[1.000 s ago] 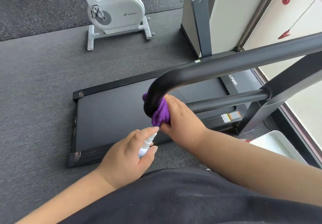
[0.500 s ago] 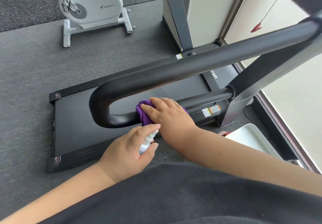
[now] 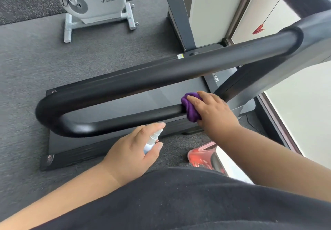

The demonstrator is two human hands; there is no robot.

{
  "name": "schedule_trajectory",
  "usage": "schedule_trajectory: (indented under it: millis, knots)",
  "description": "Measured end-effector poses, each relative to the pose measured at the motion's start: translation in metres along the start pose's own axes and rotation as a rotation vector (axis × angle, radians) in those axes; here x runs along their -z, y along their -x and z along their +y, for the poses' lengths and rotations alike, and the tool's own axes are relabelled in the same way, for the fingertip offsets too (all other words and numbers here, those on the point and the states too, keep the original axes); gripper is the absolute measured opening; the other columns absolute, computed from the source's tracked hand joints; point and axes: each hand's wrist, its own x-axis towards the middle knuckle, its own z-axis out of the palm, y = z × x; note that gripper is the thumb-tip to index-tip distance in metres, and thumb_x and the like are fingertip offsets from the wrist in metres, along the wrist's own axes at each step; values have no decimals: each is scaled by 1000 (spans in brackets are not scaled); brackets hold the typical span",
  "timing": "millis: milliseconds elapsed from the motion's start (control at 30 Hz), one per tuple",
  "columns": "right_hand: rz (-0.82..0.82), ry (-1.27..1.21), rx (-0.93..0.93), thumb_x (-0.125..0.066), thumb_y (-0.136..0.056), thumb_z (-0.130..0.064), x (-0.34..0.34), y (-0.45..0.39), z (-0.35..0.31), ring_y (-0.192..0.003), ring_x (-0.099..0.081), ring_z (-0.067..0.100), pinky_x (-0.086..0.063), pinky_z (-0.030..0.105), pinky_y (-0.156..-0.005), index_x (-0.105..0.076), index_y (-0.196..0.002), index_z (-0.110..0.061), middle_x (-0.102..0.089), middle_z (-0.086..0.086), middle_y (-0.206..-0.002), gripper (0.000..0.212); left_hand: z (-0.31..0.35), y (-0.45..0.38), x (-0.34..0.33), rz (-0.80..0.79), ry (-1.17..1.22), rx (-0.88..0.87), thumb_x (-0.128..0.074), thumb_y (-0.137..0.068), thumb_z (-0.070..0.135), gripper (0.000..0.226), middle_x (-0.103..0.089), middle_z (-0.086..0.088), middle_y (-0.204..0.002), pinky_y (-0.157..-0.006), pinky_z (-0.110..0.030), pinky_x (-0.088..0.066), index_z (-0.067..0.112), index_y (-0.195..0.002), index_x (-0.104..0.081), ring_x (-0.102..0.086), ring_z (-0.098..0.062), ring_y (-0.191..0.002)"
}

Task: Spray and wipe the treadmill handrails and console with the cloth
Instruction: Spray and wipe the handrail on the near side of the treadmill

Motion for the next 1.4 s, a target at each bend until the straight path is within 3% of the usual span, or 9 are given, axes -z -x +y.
schedule_trajectory:
  millis: [267, 433, 600, 800, 933, 1033, 1167, 1233, 1400]
  knots:
    - [-16, -43, 135, -82, -73, -25, -3, -5, 12, -126, -48, 36, -46, 52, -102, -40, -147, -22, -48, 10, -143, 85, 5, 5, 1, 79, -44, 45, -52, -91, 43, 51, -58, 18, -110, -64, -31, -56, 38, -139, -34, -58, -1, -86]
    - [-9, 3, 338, -81, -75, -41, -6, -26, -44, -120, -55, 34, -48, 45, -98, -48, -144, -17, -55, 10, -138, 80, 2, 22, 7, 110, -79, 176, -52, -89, 44, 50, -64, 10, -118, -75, -24, -52, 43, -136, -36, -61, -6, -94]
    - [-73, -56, 573, -64, -89, -33, -21, -45, -132, -137, -37, 29, -33, 41, -112, -20, -155, -22, -34, 6, -155, 80, -4, 38, 22, 112, -102, 212, -54, -88, 38, 48, -67, 5, -115, -73, -26, -49, 30, -134, -44, -62, -7, -91]
    - [-10, -543, 525, -69, -86, -39, -6, -63, -200, -112, -57, 33, -46, 42, -95, -52, -134, -17, -63, 7, -123, 55, -13, 66, 40, 161, -100, 291, -55, -84, 40, 50, -67, 7, -104, -65, -31, -56, 34, -132, -44, -62, -4, -85]
    - [-79, -463, 662, -70, -85, -49, -4, -71, -235, -116, -57, 33, -46, 42, -94, -46, -140, -14, -61, 8, -130, 69, -13, 70, 44, 157, -107, 294, -55, -82, 41, 51, -68, 3, -99, -63, -32, -57, 34, -131, -43, -65, -11, -80]
    - [-203, -271, 669, -65, -82, -62, -3, -85, -231, -115, -58, 28, -49, 41, -90, -43, -138, -19, -60, 2, -129, 73, -9, 68, 42, 144, -129, 275, -56, -83, 40, 51, -68, 4, -98, -62, -30, -54, 31, -131, -44, -63, -9, -80]
    - [-357, -214, 569, -59, -78, -74, 1, -98, -197, -78, -59, 17, -40, 32, -61, -49, -94, -27, -58, -11, -82, 51, -2, 59, 34, 175, -123, 271, -56, -83, 39, 51, -66, 7, -98, -63, -29, -54, 31, -132, -44, -60, -4, -83]
    - [-425, -214, 483, -56, -74, -81, 4, -99, -165, -69, -55, 13, -34, 29, -53, -48, -87, -30, -57, -12, -75, 53, 1, 52, 30, 198, -117, 281, -56, -84, 40, 51, -66, 8, -98, -66, -28, -55, 32, -132, -44, -60, -3, -86]
    - [-417, -190, 322, -51, -67, -88, 9, -93, -65, -67, -52, 11, -37, 31, -59, -46, -79, -33, -55, -15, -73, 58, 9, 31, 16, 186, -91, 300, -50, -86, 45, 47, -61, 16, -102, -80, -19, -46, 45, -132, -37, -56, -1, -96]
